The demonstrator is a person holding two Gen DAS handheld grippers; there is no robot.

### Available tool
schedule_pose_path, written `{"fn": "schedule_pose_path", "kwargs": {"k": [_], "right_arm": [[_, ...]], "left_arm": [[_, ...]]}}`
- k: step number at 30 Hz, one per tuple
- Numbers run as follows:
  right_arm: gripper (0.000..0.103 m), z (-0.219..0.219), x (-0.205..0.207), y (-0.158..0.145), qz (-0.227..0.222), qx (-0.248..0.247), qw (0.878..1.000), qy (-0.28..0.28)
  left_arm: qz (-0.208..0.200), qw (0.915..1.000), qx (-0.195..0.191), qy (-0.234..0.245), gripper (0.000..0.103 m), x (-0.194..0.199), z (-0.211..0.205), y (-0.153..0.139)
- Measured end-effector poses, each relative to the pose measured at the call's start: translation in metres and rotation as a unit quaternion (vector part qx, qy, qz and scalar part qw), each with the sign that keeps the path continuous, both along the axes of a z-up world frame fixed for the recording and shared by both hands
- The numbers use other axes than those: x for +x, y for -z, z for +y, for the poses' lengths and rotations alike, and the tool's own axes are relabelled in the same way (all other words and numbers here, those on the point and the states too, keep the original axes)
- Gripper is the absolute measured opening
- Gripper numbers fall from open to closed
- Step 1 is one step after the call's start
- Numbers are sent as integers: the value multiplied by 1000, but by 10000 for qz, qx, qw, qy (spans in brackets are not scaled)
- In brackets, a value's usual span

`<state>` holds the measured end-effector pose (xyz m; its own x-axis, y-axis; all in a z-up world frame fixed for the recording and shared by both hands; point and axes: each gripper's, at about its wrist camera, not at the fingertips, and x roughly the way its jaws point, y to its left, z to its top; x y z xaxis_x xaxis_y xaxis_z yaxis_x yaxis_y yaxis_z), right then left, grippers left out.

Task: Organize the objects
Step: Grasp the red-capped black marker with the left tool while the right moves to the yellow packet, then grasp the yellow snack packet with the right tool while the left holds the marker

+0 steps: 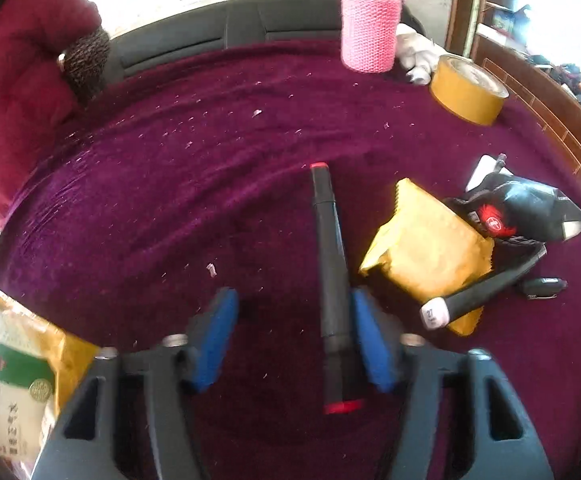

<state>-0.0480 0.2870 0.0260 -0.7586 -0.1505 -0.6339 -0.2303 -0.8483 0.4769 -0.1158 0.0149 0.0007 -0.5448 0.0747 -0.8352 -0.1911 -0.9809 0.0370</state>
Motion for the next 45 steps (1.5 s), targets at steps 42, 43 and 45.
{"fn": "schedule_pose_path", "kwargs": {"k": [42, 43, 45], "right_arm": [[78, -150, -84, 17, -1111, 883, 9602, -2404], [78, -157, -90, 23, -1285, 1139, 9543, -2448], [81, -167, -93, 30, -1407, 1434, 9471, -2504]], "left_arm": [[238, 9949, 898, 389, 24, 151, -63, -2], [241, 9946, 935, 376, 24, 151, -64, -2], [260, 9942, 978, 357, 25, 152, -64, -2]]}}
